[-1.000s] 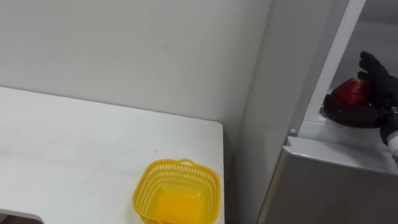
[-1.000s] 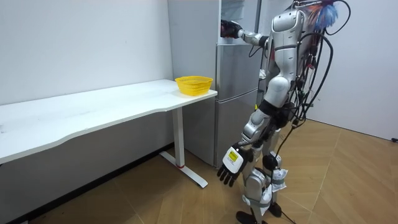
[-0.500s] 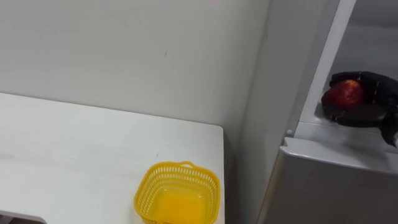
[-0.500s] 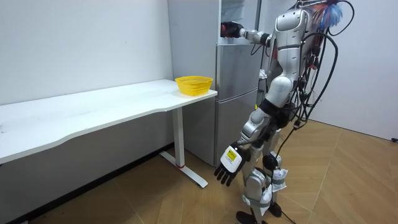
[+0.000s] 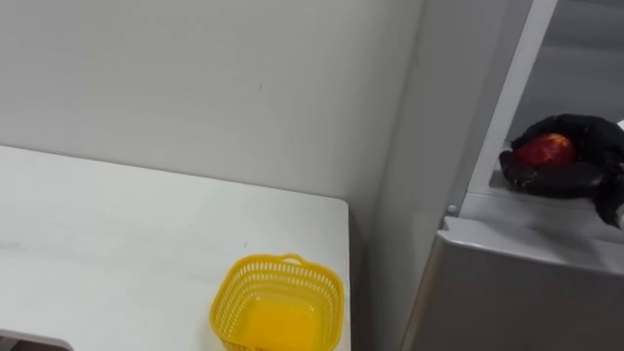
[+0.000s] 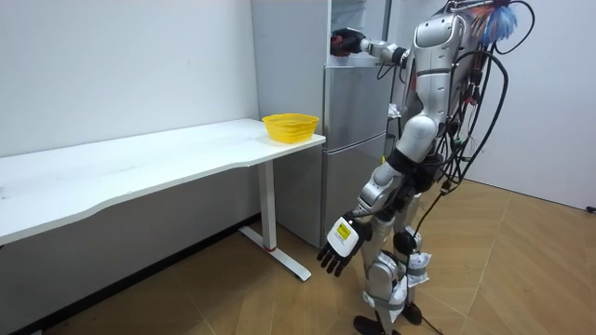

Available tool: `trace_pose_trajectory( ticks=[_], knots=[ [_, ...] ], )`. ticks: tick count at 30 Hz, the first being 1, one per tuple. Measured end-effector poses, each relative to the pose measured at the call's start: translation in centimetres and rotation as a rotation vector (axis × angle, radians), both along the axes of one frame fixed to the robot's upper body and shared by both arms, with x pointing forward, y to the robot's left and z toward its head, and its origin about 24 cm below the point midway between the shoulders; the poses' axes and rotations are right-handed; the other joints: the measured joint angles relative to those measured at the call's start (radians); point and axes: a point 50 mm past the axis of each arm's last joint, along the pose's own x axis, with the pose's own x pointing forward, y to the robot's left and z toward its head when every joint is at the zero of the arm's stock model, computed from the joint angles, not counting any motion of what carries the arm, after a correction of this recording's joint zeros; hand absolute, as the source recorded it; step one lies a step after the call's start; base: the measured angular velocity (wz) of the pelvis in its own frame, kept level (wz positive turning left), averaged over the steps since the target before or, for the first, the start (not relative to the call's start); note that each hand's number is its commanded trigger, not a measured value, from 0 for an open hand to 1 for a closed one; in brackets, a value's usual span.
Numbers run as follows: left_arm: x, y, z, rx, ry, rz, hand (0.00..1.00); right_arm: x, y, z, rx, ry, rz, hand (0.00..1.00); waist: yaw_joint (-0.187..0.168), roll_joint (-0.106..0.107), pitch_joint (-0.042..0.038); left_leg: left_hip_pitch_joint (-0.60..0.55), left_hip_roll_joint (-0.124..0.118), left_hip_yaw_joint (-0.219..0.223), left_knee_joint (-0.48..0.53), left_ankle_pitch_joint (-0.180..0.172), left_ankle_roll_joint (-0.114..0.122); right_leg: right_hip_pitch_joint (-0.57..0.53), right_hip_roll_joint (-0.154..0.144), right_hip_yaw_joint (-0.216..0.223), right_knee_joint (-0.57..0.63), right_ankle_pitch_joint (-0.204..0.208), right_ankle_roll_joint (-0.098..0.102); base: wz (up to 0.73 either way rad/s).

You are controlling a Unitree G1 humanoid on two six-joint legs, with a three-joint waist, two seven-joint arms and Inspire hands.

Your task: Retrieve from the upper fridge

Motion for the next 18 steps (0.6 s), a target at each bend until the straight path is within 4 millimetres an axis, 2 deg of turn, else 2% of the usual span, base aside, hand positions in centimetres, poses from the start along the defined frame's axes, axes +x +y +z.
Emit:
trace_pose_trajectory(
  ticks=[7,10,14,18],
  knots=[
    [-0.1,0.2,0.0,0.004,0.005,-0.001,0.0,-0.4,0.6,0.0,-0.057,-0.021,-0.028,1.0,0.0,-0.006,0.0037,0.003,0.0,0.009,-0.002,0.001,0.0,0.0,0.0,0.009,-0.001,0.001,-0.002,-0.03],
    [-0.2,0.1,-0.1,0.005,0.011,-0.006,0.0,-1.2,1.5,0.2,-0.095,-0.062,-0.035,1.0,0.0,-0.007,0.0029,0.001,0.0,0.016,-0.008,0.001,0.001,-0.008,0.001,0.018,-0.001,0.001,-0.002,-0.08],
    [-0.1,0.1,-0.1,0.009,0.003,-0.009,0.0,-2.2,3.0,0.6,-0.104,-0.127,0.006,1.0,-0.019,0.004,0.0061,0.003,0.0,0.031,-0.02,0.003,0.003,-0.017,0.0,0.026,-0.001,0.002,-0.002,-0.09],
    [0.2,-0.1,-0.1,0.004,-0.029,-0.005,0.0,-3.7,4.4,0.9,-0.152,-0.186,0.044,1.0,-0.019,0.023,0.0074,0.014,0.002,0.057,-0.039,0.003,0.003,-0.025,0.001,0.049,-0.001,0.002,-0.002,-0.16]
  ],
)
